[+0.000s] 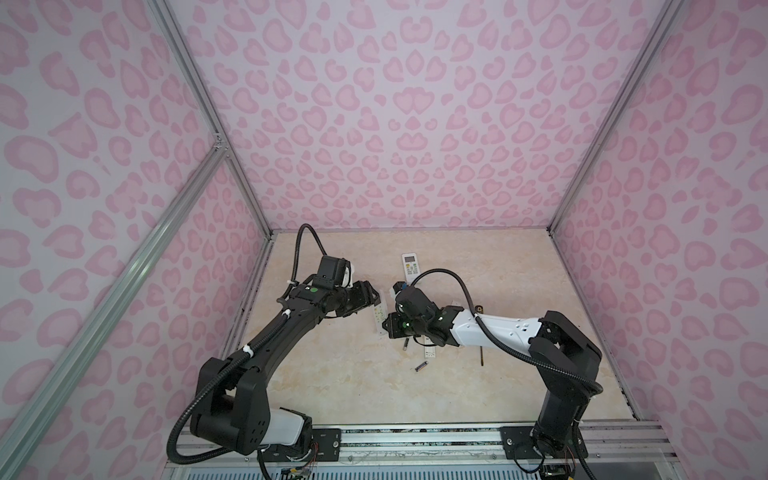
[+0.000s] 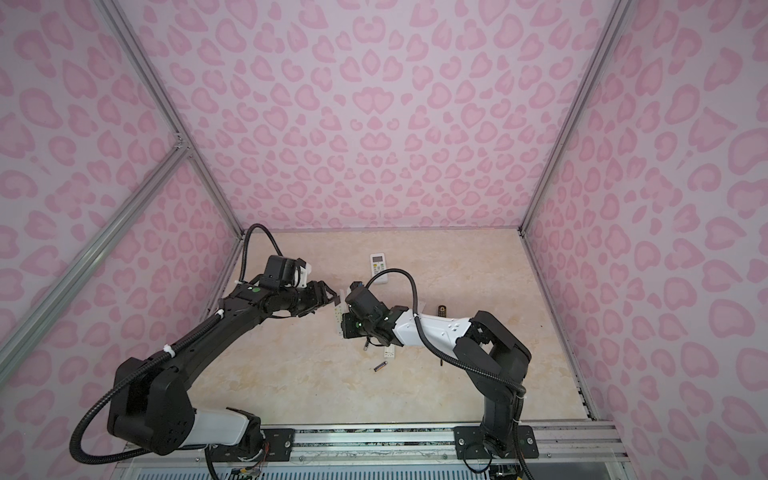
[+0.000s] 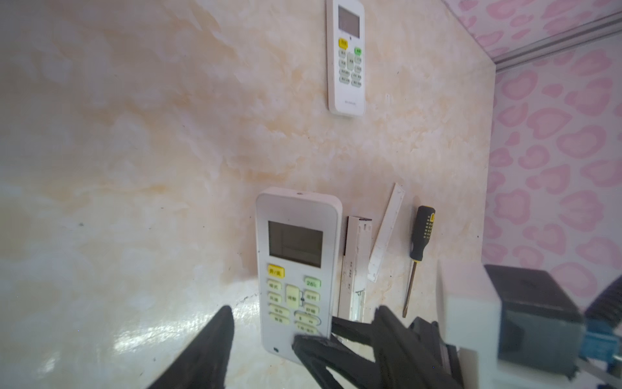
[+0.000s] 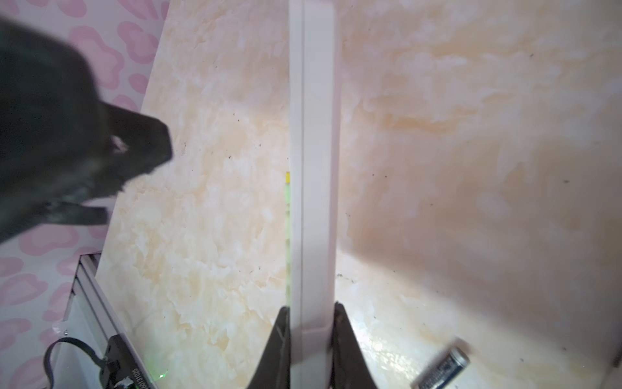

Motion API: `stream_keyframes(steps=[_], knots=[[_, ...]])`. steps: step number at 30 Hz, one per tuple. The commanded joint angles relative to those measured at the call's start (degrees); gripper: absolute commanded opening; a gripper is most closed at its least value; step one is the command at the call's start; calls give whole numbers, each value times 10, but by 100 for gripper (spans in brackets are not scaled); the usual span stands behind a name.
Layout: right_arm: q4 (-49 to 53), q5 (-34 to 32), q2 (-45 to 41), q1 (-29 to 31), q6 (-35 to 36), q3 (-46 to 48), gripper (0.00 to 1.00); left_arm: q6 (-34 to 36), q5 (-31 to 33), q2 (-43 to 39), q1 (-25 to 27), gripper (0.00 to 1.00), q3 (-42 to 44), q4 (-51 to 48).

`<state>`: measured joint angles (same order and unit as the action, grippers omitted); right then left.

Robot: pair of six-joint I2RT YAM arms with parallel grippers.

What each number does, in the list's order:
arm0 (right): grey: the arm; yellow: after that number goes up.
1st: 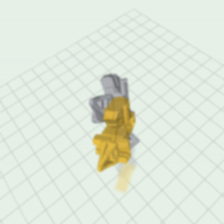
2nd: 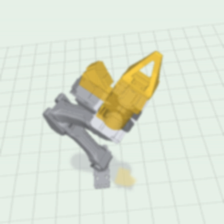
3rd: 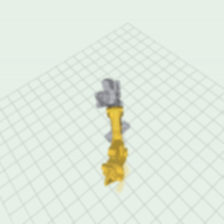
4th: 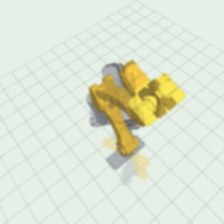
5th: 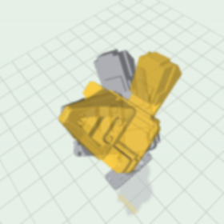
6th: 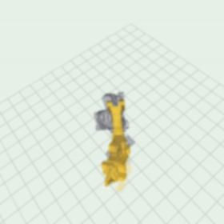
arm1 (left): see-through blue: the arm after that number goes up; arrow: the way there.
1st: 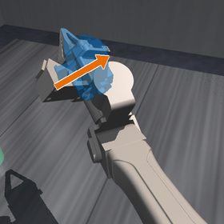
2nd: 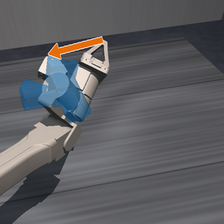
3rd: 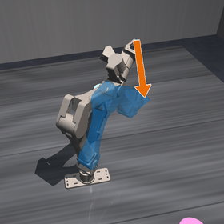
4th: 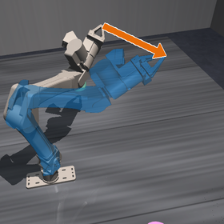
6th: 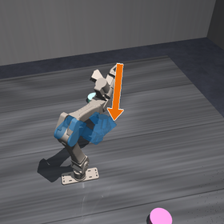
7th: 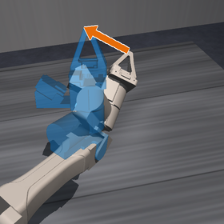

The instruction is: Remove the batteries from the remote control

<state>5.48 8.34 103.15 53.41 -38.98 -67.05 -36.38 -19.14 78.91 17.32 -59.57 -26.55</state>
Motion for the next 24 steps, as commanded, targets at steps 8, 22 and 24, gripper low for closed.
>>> stream_keyframes(steps=[8,22,24], knots=[[115,-284,-2,82,233,-66,3,-112,-8,-109,-52,59,-18,-75],[109,-517,44,201,399,-125,2,-170,-48,-124,-66,59,5,-101],[109,-531,43,209,405,-126,2,-189,-52,-128,-70,58,19,-93]])
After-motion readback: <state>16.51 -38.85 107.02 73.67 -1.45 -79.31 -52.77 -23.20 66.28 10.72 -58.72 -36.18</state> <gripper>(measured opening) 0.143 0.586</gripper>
